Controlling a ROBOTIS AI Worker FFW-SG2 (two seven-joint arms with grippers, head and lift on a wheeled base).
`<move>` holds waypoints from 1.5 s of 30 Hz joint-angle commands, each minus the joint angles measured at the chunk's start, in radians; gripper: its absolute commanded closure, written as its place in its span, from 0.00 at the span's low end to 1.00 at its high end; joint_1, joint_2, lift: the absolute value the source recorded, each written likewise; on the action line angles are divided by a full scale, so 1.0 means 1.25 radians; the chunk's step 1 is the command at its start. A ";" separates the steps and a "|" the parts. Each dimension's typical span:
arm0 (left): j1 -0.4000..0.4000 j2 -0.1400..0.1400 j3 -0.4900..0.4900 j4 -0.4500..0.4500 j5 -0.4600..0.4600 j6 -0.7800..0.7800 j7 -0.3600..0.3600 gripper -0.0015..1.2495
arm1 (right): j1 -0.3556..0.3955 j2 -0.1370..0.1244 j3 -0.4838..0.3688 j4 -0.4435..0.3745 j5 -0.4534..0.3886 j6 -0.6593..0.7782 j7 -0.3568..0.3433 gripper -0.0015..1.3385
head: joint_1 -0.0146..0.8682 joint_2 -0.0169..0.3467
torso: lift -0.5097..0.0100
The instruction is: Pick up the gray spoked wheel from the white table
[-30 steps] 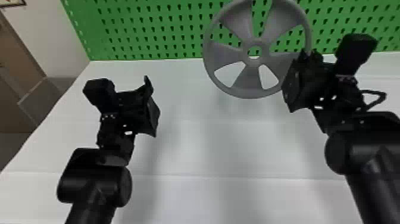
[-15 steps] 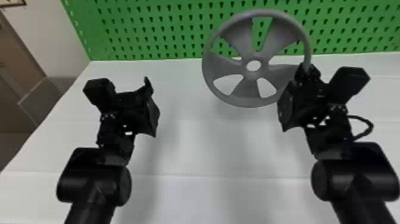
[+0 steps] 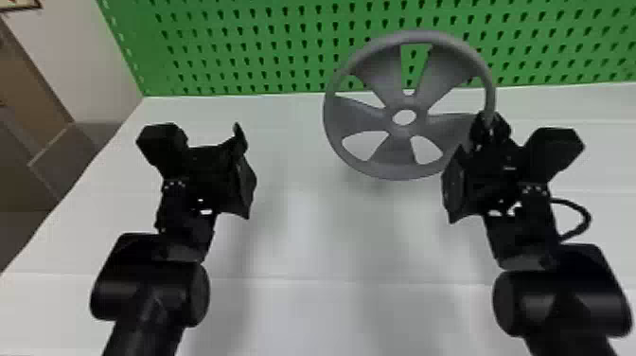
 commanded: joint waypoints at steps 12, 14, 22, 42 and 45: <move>-0.004 0.000 -0.011 0.000 -0.017 0.015 -0.009 0.13 | 0.011 -0.005 -0.004 0.001 -0.004 -0.004 0.000 0.90 | 0.90 0.47 | 0.82; -0.004 0.000 -0.012 0.000 -0.016 0.015 -0.009 0.13 | 0.012 -0.005 -0.004 0.001 -0.004 -0.004 0.000 0.90 | 0.90 0.47 | 0.82; -0.006 0.000 -0.010 0.000 -0.016 0.017 -0.009 0.13 | 0.014 -0.007 -0.002 0.001 -0.004 -0.004 0.000 0.90 | 0.90 0.47 | 0.82; -0.006 -0.001 -0.004 0.001 -0.010 0.020 -0.009 0.13 | 0.007 -0.007 0.003 -0.006 0.000 0.012 0.000 0.90 | 0.90 0.47 | 0.82; -0.006 -0.001 -0.002 0.001 -0.010 0.020 -0.009 0.13 | 0.007 -0.007 0.003 -0.007 0.000 0.014 0.000 0.90 | 0.90 0.47 | 0.82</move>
